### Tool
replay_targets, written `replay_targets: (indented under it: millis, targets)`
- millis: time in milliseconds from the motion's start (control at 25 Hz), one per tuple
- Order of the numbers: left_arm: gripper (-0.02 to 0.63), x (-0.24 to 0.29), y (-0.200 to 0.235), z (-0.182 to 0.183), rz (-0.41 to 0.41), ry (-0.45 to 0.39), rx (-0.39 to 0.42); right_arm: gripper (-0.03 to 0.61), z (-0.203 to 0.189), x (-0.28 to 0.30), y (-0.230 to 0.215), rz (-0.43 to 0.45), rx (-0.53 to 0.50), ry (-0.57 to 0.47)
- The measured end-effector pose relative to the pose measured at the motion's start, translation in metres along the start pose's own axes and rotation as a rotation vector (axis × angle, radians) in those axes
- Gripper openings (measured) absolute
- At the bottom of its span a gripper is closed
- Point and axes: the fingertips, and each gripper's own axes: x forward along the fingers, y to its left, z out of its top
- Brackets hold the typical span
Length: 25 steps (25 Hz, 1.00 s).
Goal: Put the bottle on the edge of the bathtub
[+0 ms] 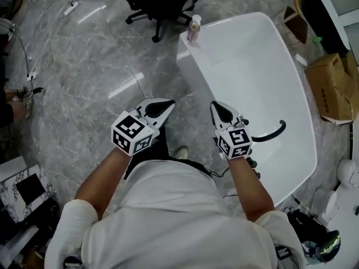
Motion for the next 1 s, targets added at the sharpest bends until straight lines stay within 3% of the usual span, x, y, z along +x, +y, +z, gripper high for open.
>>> replay_targets:
  millis: [200,440,1000]
  targets:
    - [0.018,-0.011,-0.054,-0.010,-0.024,0.008,-0.006,0.009,-0.001,-0.069,0.040,0.065,-0.027,0.008]
    - [0.018,-0.029,-0.093,-0.020,-0.032,0.032,0.017,0.009,0.011,-0.125,0.056,0.059,-0.035,-0.042]
    - [0.018,-0.040,-0.146,-0.022,-0.071,0.027,0.081,0.008,0.007,-0.175,0.079,0.048,-0.046,-0.085]
